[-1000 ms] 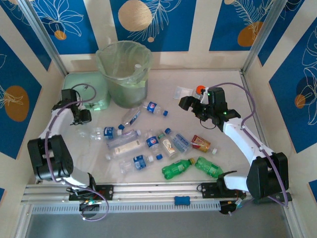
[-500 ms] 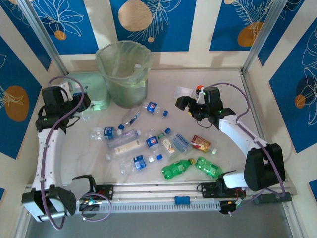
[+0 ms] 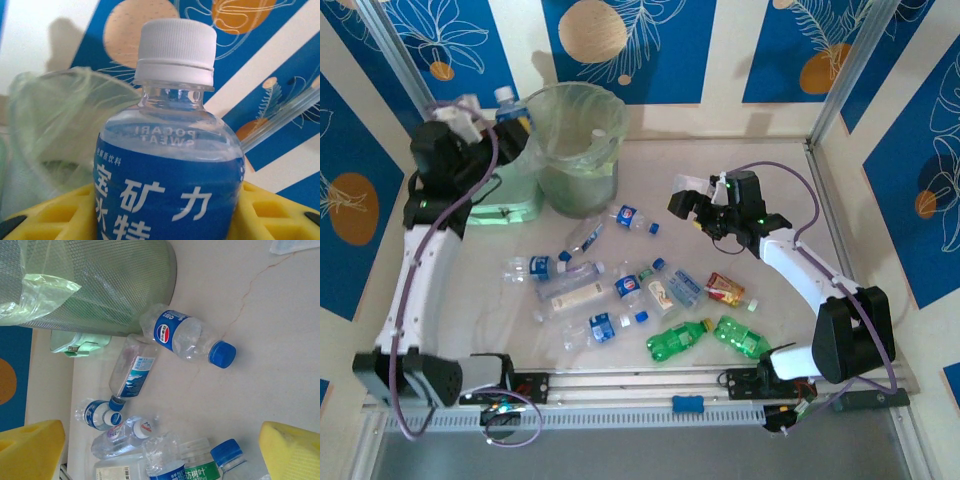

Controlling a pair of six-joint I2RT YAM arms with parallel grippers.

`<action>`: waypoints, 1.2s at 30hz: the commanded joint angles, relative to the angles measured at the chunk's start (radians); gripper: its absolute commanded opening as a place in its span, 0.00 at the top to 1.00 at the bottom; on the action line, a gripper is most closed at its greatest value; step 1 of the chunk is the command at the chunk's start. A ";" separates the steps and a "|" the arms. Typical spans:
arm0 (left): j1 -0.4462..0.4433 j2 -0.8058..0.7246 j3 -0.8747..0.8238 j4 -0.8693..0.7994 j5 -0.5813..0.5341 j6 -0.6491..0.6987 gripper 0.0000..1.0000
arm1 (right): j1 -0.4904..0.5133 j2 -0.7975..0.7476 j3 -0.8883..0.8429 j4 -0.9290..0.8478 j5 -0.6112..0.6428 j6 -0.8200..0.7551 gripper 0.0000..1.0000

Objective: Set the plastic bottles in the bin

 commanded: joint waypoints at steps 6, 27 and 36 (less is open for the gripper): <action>-0.093 0.358 0.483 -0.127 -0.037 0.177 0.51 | 0.016 -0.082 0.022 -0.078 0.023 -0.057 0.00; -0.250 0.894 1.020 -0.613 -0.499 0.615 0.50 | 0.004 -0.164 0.001 -0.135 0.044 -0.129 0.01; -0.311 0.961 1.020 -0.671 -0.631 0.717 0.49 | 0.004 -0.159 -0.001 -0.126 0.028 -0.137 0.01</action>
